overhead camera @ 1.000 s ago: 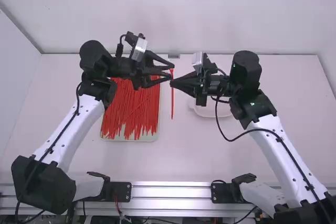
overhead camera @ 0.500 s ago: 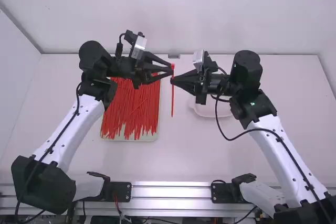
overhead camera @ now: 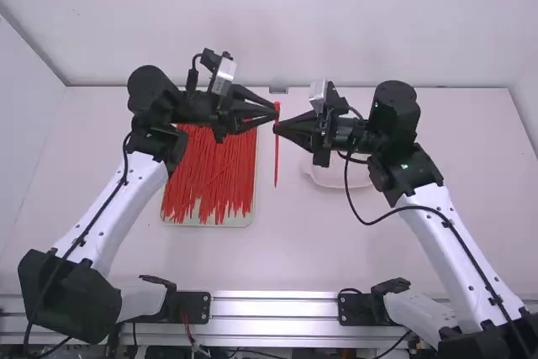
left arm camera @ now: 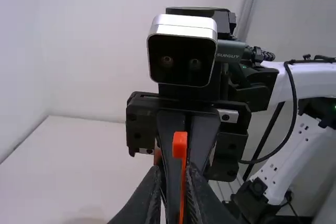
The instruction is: Fasten the cable tie
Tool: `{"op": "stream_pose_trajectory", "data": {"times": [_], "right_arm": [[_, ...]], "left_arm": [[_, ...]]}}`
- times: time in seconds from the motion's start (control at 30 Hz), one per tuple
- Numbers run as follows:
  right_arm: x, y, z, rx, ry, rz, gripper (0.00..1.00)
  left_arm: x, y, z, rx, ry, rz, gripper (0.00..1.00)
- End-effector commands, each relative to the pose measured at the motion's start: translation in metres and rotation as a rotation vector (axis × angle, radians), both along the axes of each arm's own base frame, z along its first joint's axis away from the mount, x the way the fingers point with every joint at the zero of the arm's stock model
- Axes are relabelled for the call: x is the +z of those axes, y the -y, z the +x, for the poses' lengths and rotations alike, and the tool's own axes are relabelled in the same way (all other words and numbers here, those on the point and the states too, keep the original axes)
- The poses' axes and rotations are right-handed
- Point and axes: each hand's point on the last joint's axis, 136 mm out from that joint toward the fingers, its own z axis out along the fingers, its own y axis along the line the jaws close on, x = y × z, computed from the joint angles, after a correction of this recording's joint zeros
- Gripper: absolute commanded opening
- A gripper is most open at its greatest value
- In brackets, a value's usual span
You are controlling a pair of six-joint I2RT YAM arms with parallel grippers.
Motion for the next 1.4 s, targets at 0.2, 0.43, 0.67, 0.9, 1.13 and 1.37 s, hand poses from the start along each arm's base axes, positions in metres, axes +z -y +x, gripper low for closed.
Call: {"op": "stream_pose_trajectory", "data": {"times": [0.2, 0.43, 0.67, 0.9, 1.13, 1.37], "right_arm": [[0.012, 0.000, -0.002, 0.007, 0.018, 0.012, 0.00], [0.012, 0.000, -0.001, 0.003, 0.017, 0.012, 0.00], [0.009, 0.016, 0.035, -0.211, -0.138, 0.026, 0.98], [0.002, 0.025, 0.043, -0.253, -0.169, 0.012, 0.98], [-0.016, 0.044, 0.053, -0.311, -0.230, -0.019, 0.98], [-0.025, 0.059, 0.065, -0.334, -0.003, -0.076, 0.98]], "left_arm": [[0.019, 0.005, -0.006, 0.003, 0.039, -0.025, 0.02], [0.019, 0.004, -0.005, 0.006, 0.035, -0.025, 0.02], [0.021, -0.005, 0.007, 0.060, -0.005, -0.034, 0.02], [0.017, -0.035, 0.047, 0.219, -0.084, -0.048, 0.02], [0.013, -0.048, 0.088, 0.280, -0.198, -0.031, 0.02], [0.011, -0.047, 0.127, 0.326, -0.366, -0.022, 0.02]]}}
